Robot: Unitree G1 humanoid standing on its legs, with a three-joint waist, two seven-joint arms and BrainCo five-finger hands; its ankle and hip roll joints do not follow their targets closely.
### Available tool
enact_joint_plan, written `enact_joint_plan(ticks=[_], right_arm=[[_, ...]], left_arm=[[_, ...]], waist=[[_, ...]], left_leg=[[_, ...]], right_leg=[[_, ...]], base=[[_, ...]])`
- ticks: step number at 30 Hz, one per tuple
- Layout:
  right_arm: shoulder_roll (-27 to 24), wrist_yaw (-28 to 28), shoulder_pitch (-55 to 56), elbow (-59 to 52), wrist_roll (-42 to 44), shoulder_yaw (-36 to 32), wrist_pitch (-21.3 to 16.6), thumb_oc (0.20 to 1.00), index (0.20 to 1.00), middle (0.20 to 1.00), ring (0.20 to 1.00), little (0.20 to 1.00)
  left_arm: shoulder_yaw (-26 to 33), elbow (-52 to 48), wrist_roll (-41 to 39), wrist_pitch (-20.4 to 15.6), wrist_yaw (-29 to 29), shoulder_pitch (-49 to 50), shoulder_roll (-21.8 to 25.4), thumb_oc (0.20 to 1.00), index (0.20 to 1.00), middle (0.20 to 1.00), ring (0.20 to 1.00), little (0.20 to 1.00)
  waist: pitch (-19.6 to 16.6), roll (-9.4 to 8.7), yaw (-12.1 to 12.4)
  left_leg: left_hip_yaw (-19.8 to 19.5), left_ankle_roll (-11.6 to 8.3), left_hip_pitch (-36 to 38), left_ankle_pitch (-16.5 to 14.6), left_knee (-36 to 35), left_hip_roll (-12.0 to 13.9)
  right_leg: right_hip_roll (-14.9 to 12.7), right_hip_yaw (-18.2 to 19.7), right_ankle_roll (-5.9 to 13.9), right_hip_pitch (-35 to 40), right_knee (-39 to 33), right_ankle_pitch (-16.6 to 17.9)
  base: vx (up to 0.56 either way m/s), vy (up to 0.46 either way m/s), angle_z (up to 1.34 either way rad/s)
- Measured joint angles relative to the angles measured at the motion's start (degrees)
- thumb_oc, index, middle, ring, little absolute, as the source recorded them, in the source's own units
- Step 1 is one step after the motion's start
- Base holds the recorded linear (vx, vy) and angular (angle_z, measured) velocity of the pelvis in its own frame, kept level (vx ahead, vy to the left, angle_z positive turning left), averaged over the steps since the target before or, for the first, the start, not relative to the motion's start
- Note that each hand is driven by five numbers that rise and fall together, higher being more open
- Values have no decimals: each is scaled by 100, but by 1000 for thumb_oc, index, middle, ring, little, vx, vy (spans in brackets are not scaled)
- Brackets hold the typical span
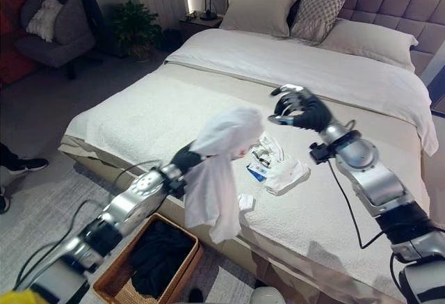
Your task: Pick up clothes into the bucket
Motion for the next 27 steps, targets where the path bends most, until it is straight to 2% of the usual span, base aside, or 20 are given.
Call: enact_joint_plan(ticks=[2,3,5,8,11,14,15,17,22,27], right_arm=[[98,-79,351,124,49,-335,4,1000,1000,1000,1000,1000],[308,-94,593,217,90,-569,0,1000,1000,1000,1000,1000],[463,-114,907,437,92,-630,26,1000,1000,1000,1000,1000],[925,-107,1374,619,87,-915,41,1000,1000,1000,1000,1000],[1689,-208,1766,1107,80,-1269,44,1000,1000,1000,1000,1000],[2069,-332,1874,1455,70,-1338,81,1000,1000,1000,1000,1000],[2359,-473,1837,1741,19,-1463,4,1000,1000,1000,1000,1000],[2566,-615,1888,2113,-48,-1520,5,1000,1000,1000,1000,1000],[2619,-770,1936,2707,-159,-1469,56,1000,1000,1000,1000,1000],[2603,-983,1831,3056,-269,-1415,-4,1000,1000,1000,1000,1000]], left_arm=[[457,127,202,39,114,606,316,200,200,200,200,200],[768,132,449,47,126,901,458,200,200,200,200,200],[1130,128,856,53,255,1201,598,200,200,200,200,200],[1852,-125,1423,3,366,1540,646,200,200,200,200,200],[2570,-579,1716,-151,562,2028,561,200,200,200,200,200],[2625,-652,1771,-168,677,2130,527,200,200,200,200,200],[2734,-822,1821,-187,743,2248,426,200,200,200,200,200],[2856,-1008,1828,-304,814,2276,275,200,200,200,200,200],[2856,-1006,1940,-318,953,2344,191,200,200,200,200,200],[2817,-704,2363,-374,1398,1958,28,200,200,200,200,200]], waist=[[54,51,46],[99,47,84],[196,80,147],[354,85,324],[530,38,421],[639,59,423],[780,37,408],[1004,20,422],[1435,17,408],[1883,-39,400]], left_leg=[[-5,2,-89,-16,23,2],[-5,-8,-115,-8,30,7],[-29,-10,-197,-7,96,-9],[-76,-12,-284,-7,121,-21],[-149,-2,-413,-17,190,-89],[-159,2,-608,-14,313,-159],[-157,10,-723,-28,421,-198],[-166,10,-986,-47,562,-242],[-168,-2,-1443,-80,884,-257],[-167,-9,-2226,-255,1526,-230]], right_leg=[[17,-5,5,-90,29,2],[24,-3,0,-127,52,-2],[16,-57,7,-159,103,-38],[-24,-92,28,-266,224,-106],[-98,-110,37,-468,480,-253],[-183,-119,68,-674,701,-280],[-219,-105,65,-804,829,-309],[-274,-101,50,-1100,1078,-381],[-318,-69,27,-1593,1464,-452],[-280,26,-100,-2417,2120,-609]], base=[[0,0,0],[0,0,0],[-26,1,14],[-32,8,12],[-83,23,14],[-101,30,6],[-109,37,1],[-106,38,6],[-77,17,0],[-92,16,-3]])
